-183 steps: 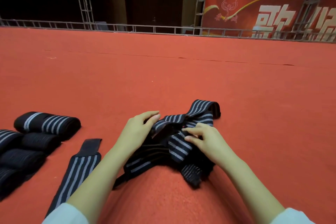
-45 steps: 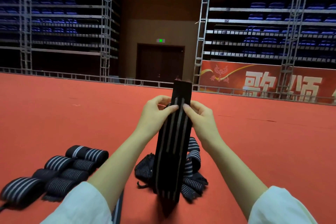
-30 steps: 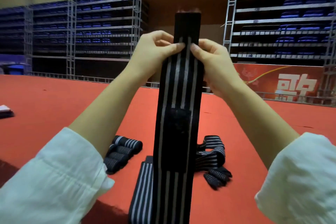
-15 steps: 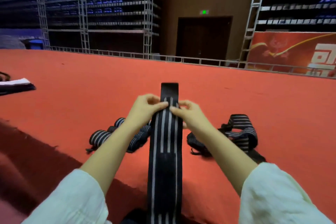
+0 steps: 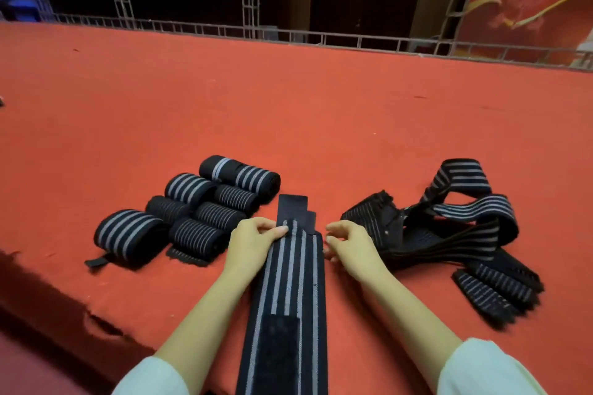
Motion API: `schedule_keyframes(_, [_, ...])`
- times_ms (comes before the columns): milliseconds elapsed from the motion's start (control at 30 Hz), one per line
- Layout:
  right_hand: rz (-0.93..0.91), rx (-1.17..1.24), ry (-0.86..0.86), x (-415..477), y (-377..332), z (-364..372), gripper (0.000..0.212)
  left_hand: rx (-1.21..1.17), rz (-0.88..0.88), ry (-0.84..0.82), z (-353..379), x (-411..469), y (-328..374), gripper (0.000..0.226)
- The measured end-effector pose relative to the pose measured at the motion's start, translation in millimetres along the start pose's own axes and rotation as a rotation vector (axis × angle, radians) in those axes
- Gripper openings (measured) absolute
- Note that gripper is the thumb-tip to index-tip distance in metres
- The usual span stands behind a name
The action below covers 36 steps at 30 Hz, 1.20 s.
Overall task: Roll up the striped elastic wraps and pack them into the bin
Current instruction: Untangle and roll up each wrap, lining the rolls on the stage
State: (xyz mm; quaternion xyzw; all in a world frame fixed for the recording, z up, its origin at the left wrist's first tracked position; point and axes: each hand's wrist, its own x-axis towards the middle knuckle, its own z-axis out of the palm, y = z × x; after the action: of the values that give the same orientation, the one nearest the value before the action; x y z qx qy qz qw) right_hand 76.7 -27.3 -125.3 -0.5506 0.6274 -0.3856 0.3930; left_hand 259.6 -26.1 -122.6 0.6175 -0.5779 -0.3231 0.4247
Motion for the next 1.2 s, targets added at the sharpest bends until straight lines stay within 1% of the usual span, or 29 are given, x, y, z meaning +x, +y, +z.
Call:
schedule_keyframes(100, [-0.029,-0.035,0.015,12,11,6,0.023,0.020,0.003,0.049,13,5,-6,0.009])
schedule_keyframes(233, [0.001,0.060,0.045,20,14,9,0.026,0.008,0.003,0.096,27,13,-10,0.011])
schedule_keyframes(467, [0.050,0.115,0.003,24,11,8,0.026,0.107,-0.063,0.174,44,22,-16,0.014])
schedule_keyframes(567, [0.013,0.070,-0.039,24,11,9,0.029,0.134,-0.070,0.190,46,22,-14,0.015])
schedule_keyframes(667, [-0.027,0.083,-0.080,26,14,13,0.019,0.127,-0.075,0.199,47,23,-15,0.015])
schedule_keyframes(767, [-0.036,0.106,-0.043,28,19,16,0.017,0.075,-0.066,0.192,47,25,-19,0.014])
schedule_keyframes(900, [-0.085,0.160,-0.040,26,19,17,0.015,-0.017,0.028,0.150,42,28,-19,0.006])
schedule_keyframes(1000, [-0.111,0.233,-0.044,26,19,17,0.016,-0.165,0.010,0.060,37,30,-15,0.008])
schedule_keyframes(1067, [-0.095,0.306,-0.060,25,17,15,0.017,-0.251,-0.014,0.016,38,30,-11,0.008])
schedule_keyframes(1133, [-0.064,0.427,-0.098,25,16,15,0.018,-0.314,-0.023,0.014,39,29,-9,0.008])
schedule_keyframes(1200, [-0.059,0.485,-0.117,25,14,15,0.020,-0.349,-0.027,0.023,40,28,-8,0.007])
